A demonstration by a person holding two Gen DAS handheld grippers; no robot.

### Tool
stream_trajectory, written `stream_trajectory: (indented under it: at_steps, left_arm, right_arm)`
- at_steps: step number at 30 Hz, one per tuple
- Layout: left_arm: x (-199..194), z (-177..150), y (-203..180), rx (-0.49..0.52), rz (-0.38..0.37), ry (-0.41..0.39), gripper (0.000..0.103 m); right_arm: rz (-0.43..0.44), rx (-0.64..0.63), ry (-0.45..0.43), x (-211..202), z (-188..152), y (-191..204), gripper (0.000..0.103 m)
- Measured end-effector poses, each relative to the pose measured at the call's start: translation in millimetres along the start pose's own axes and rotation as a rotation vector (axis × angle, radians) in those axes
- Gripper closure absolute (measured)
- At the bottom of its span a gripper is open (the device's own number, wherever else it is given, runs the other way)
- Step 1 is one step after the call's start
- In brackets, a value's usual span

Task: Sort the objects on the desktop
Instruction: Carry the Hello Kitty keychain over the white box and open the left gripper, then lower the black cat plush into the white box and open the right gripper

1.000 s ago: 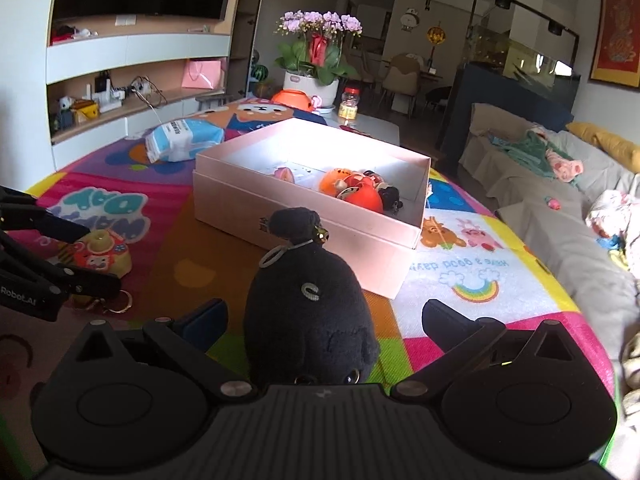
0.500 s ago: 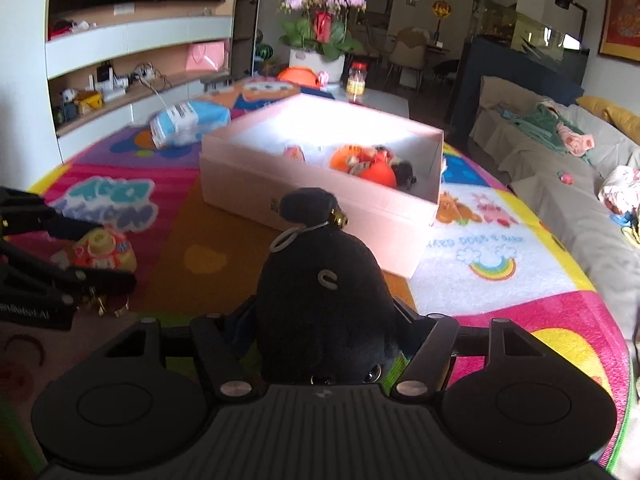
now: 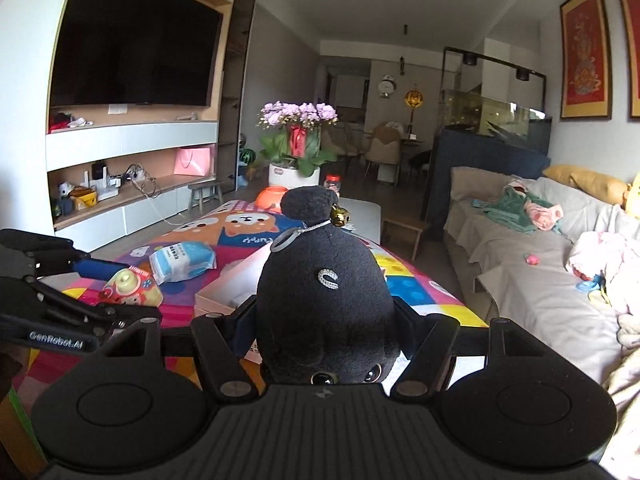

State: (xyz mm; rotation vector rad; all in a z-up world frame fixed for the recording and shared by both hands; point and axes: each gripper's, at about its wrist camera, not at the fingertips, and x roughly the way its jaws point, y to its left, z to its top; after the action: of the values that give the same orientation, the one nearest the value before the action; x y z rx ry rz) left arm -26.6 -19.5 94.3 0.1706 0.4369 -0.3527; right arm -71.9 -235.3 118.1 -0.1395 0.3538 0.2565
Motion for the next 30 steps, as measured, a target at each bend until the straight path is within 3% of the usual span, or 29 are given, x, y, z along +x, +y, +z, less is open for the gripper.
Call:
stream_trajectory:
  at_steps: [3,7,10,12,17,23,27,30]
  left_arm:
    - [12.3,17.9,-0.5,0.029,-0.001,-0.031,0.033]
    - [39.4,68.9,0.7,0.056,0.006,-0.142,0.033]
    - [69.0,97.8,3.6,0.049,-0.013,-0.164,0.01]
    - [80.3,98.4,7.2,0.029,0.022,-0.153,0.01]
    - [79.3,37.8,22.0,-0.037,-0.01,-0.031,0.006]
    - [73.1,-44.4,58.8,-0.151,0.041,0.153,0.004]
    - [60.5,-63.5,75.6,-0.209,0.046,0.157,0.003]
    - [57.0,-73.1,75.5,-0.224,0.044,0.15,0.002]
  right_arm:
    - [0.009,0.021,0.02,4.5,-4.2,-6.2,0.036]
    - [0.004,0.043,0.049,16.0,-6.5,-14.0,0.036]
    - [-0.014,0.04,0.066,25.9,-4.7,-15.9,0.036]
    - [-0.025,0.031,0.071,28.9,-5.0,-15.6,0.036]
    - [-0.012,0.043,0.108,33.1,-13.4,-24.5,0.035]
    - [0.041,0.086,0.155,53.3,-4.8,-28.1,0.035]
    - [0.088,0.081,0.158,82.2,12.6,-20.5,0.036]
    - [0.126,0.167,0.195,118.1,28.7,-20.0,0.036]
